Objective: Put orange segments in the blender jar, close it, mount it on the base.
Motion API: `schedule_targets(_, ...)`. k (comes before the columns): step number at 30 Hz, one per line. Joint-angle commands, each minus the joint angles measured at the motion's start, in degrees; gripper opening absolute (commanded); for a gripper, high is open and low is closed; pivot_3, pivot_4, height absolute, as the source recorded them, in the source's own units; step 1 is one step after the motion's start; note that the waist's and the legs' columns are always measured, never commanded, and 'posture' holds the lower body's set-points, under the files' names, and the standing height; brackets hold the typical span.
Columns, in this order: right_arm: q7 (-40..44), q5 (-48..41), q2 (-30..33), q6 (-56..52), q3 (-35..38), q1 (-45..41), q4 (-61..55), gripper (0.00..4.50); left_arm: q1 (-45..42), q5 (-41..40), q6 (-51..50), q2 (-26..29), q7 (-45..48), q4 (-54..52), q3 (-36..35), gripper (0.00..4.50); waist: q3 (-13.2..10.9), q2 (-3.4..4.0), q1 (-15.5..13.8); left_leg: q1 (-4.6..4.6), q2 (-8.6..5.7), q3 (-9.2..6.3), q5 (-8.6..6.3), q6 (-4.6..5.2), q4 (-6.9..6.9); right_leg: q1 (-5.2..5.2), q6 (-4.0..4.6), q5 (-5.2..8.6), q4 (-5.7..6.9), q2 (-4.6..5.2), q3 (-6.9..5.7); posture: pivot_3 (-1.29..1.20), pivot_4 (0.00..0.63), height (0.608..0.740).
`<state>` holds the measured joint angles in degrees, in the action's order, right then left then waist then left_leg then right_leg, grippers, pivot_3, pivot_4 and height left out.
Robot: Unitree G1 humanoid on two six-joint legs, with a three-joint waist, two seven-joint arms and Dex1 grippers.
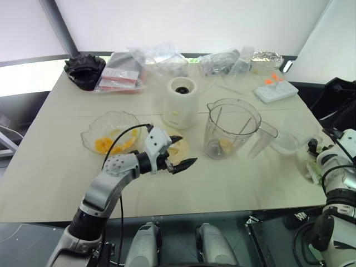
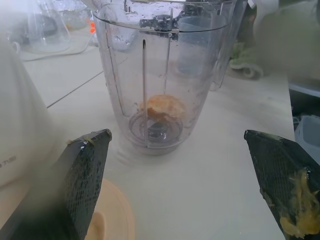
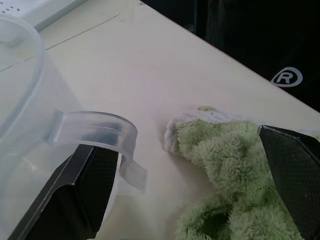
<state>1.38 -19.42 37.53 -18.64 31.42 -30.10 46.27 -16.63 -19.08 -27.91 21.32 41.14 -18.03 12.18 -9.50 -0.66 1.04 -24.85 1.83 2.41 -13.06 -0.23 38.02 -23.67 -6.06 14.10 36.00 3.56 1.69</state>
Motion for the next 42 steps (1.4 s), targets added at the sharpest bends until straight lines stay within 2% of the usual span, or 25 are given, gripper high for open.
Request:
schedule_targets(1,0.6,0.6,1.2,2.1,-0.2,-1.7,0.6,3.62,-1.0,0.3,1.1,0.4,0.1,-1.2,-0.4,4.5,0.0,0.0,0.0,0.0,0.0,0.0,0.0,0.0,0.0,0.0,0.0,0.0,0.0,0.0,0.0,0.0,0.15,0.74)
schedule_targets(8,1.0,0.7,1.0,3.2,-0.8,-2.3,2.3,0.02,-0.7,0.3,0.9,0.7,-0.1,-1.7,-0.5,4.5,0.0,0.03,-0.2,0.0,-0.01,0.0,0.0,0.0,-0.02,0.0,0.0,0.0,-0.03,0.02,0.0,0.0,0.15,0.74)
schedule_targets(19,2.0,-0.4,-0.8,2.6,-0.5,-0.8,-0.1,0.02,-1.0,0.4,1.0,0.7,-0.4,-1.6,-0.5,4.5,0.0,-0.01,-0.2,0.03,0.01,0.0,-0.01,0.0,-0.02,0.12,0.01,0.0,-0.17,0.06,0.01,0.0,0.15,0.74)
schedule_targets(23,1.4,-4.0,-3.8,3.7,2.7,0.8,-6.1,0.02,-0.6,0.7,2.0,1.1,0.0,-0.8,-0.7,4.5,0.0,0.0,-0.1,0.03,0.03,0.0,-0.01,0.0,-0.04,0.11,0.01,0.0,-0.17,0.05,0.01,0.0,0.15,0.74)
schedule_targets(32,-2.3,-12.3,-12.6,-1.8,6.6,6.4,-29.5,0.02,-1.7,0.2,5.4,-0.1,0.3,2.6,-2.4,4.5,-0.2,0.25,0.0,0.02,0.08,0.02,-0.01,0.0,-0.16,-0.14,0.0,0.0,-0.01,0.05,0.17,0.0,0.15,0.74)
schedule_targets(39,-4.2,-15.0,-11.3,-6.4,7.7,7.0,-39.3,0.02,-2.7,0.6,8.5,0.5,4.0,4.6,-2.0,4.5,-0.2,0.33,-0.2,-0.23,0.02,0.34,-0.01,0.0,-0.16,-0.56,-0.02,-0.01,0.06,0.03,0.5,0.0,0.15,0.74)
schedule_targets(42,-4.0,-16.4,-8.8,-8.9,8.5,6.5,-42.3,0.02,-3.3,0.5,10.6,0.8,6.2,6.2,-2.4,4.5,-0.2,0.33,-0.2,-0.33,0.01,0.42,-0.01,0.0,-0.16,-0.68,-0.03,-0.01,0.07,0.01,0.57,0.0,0.15,0.74)
